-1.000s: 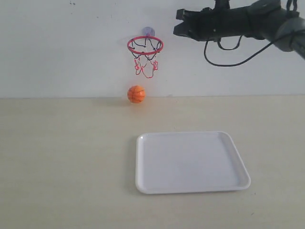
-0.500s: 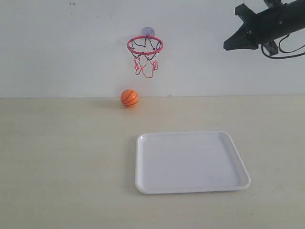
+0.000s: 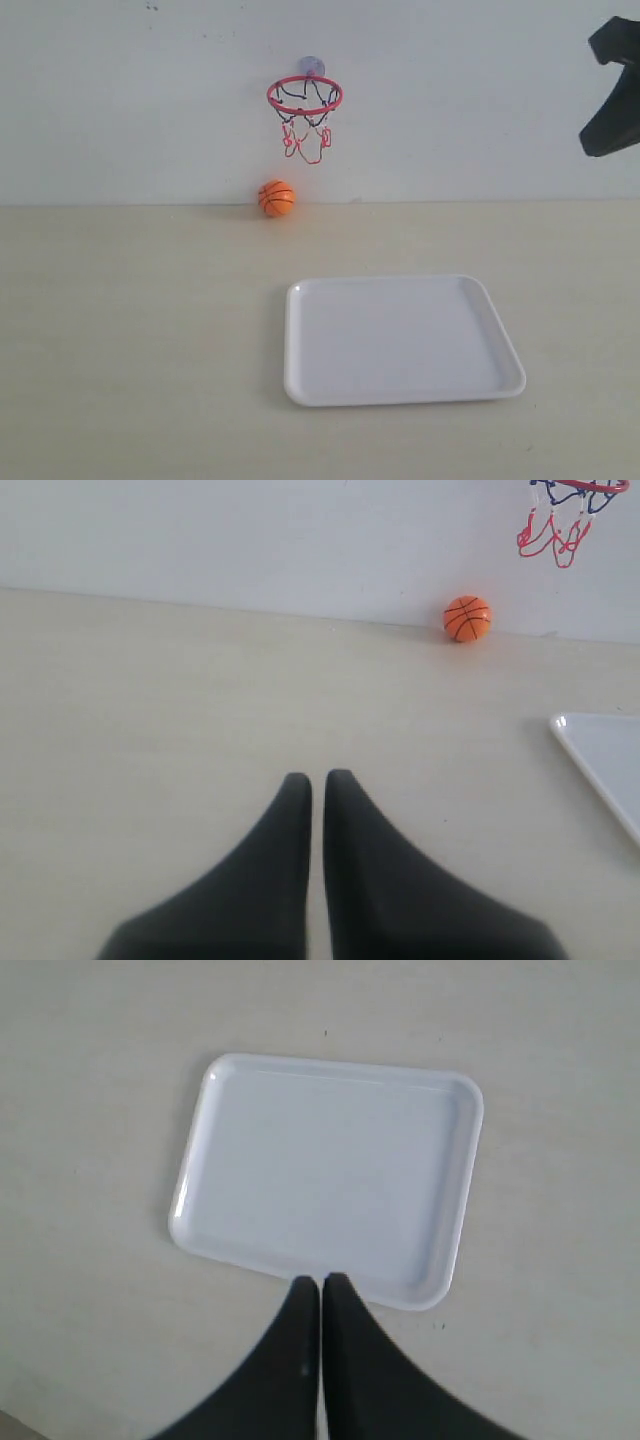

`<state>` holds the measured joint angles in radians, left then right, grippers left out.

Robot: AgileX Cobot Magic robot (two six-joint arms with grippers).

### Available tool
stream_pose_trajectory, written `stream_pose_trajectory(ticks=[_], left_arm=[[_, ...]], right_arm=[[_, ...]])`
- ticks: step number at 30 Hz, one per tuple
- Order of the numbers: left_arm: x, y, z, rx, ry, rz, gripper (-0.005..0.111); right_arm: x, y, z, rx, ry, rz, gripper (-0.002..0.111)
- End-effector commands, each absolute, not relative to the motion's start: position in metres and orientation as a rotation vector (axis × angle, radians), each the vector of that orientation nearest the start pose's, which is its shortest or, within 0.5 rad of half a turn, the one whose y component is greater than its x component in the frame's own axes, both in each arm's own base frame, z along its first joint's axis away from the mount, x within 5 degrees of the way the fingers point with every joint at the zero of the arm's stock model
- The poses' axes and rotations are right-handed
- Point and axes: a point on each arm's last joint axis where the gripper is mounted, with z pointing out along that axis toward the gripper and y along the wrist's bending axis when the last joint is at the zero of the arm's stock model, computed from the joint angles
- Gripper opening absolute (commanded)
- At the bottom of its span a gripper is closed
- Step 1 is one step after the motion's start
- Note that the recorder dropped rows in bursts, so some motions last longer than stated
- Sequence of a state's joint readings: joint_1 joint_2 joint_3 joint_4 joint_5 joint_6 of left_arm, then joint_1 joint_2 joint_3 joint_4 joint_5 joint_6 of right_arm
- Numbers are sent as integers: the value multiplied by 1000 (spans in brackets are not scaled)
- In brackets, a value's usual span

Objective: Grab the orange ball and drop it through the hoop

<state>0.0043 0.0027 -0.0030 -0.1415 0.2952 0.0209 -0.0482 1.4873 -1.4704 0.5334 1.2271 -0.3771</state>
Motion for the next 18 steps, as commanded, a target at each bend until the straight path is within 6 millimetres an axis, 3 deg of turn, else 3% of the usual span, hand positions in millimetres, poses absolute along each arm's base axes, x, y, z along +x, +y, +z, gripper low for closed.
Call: stream_pose_trajectory(ticks=[1,7,14,18], left_arm=[[54,-4,187,-76,1776,-121,4],[54,-4,187,-76,1776,-121,4],[54,-4,187,-76,1776,-121,4],[54,-4,187,-76,1776,-121,4]], right_arm=[[267,30,396,-331,2486,547,0],[243,32,417,-346,2401,535,0],[237,33,424,-349,2373,545,0],[214,34,451,-292,2196,514,0]])
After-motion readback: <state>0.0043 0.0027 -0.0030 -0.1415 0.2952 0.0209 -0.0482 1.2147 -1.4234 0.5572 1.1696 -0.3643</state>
